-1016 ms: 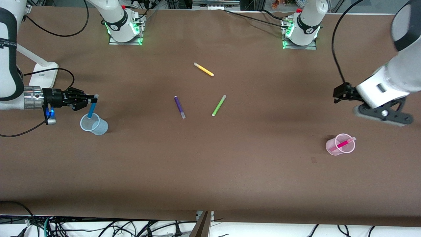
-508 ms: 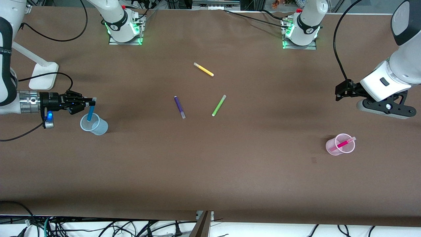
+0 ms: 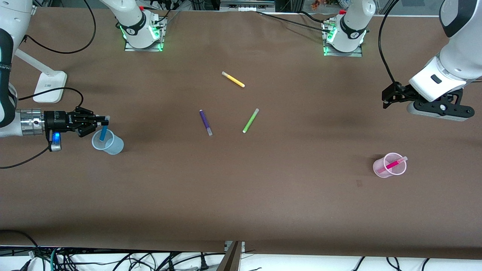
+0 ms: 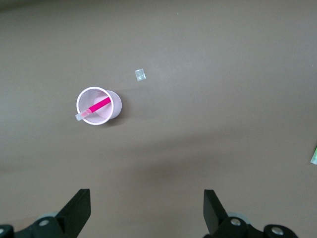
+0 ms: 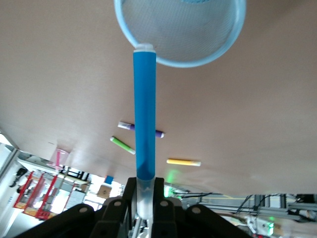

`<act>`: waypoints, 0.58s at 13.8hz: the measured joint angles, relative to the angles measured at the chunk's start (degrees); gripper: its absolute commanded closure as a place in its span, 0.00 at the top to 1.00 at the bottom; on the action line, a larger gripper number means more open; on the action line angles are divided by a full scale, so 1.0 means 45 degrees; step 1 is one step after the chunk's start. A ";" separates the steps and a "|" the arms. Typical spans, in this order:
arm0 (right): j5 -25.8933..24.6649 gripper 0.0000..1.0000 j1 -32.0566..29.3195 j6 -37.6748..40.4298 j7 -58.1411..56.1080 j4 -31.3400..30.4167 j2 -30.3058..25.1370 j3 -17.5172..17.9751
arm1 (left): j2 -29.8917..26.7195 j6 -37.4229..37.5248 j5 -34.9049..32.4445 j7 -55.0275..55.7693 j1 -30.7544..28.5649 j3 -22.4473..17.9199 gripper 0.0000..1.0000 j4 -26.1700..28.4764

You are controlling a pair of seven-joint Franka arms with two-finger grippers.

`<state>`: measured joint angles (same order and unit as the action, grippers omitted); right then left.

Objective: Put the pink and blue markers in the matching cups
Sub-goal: 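Lower the blue marker into the light blue cup and open the right gripper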

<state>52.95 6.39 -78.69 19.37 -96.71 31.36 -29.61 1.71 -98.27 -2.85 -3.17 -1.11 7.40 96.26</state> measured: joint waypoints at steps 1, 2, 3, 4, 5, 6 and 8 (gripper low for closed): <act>0.0129 0.00 0.0000 0.0061 0.0361 0.0118 0.0057 0.0007 | -0.0003 -0.0061 0.0058 0.0019 -0.0056 -0.0006 1.00 0.0000; 0.0201 0.00 0.0000 0.0104 0.0694 0.0279 0.0164 0.0012 | -0.0004 -0.0108 0.0343 0.0027 -0.0138 -0.0028 1.00 -0.0002; 0.0226 0.00 0.0000 0.0141 0.0941 0.0436 0.0310 0.0019 | -0.0004 -0.0132 0.0689 0.0027 -0.0254 -0.0046 1.00 -0.0003; 0.0249 0.00 -0.0001 0.0164 0.1120 0.0569 0.0470 0.0022 | -0.0004 -0.0143 0.0894 0.0023 -0.0378 -0.0051 1.00 -0.0003; 0.0264 0.00 -0.0002 0.0191 0.1176 0.0648 0.0633 0.0023 | -0.0004 -0.0149 0.0931 0.0022 -0.0449 -0.0053 1.00 -0.0003; 0.0271 0.00 -0.0007 0.0245 0.1192 0.0698 0.0773 0.0023 | -0.0004 -0.0159 0.0937 0.0021 -0.0473 -0.0059 1.00 -0.0011; 0.0283 0.00 -0.0043 0.0349 0.1198 0.0714 0.0953 0.0023 | -0.0007 -0.0165 0.0937 -0.0046 -0.0474 -0.0059 1.00 -0.0053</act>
<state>54.22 6.20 -77.12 24.76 -93.50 35.65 -29.51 1.68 -99.02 1.37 -3.37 -3.25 7.14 96.02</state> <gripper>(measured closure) 0.837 0.000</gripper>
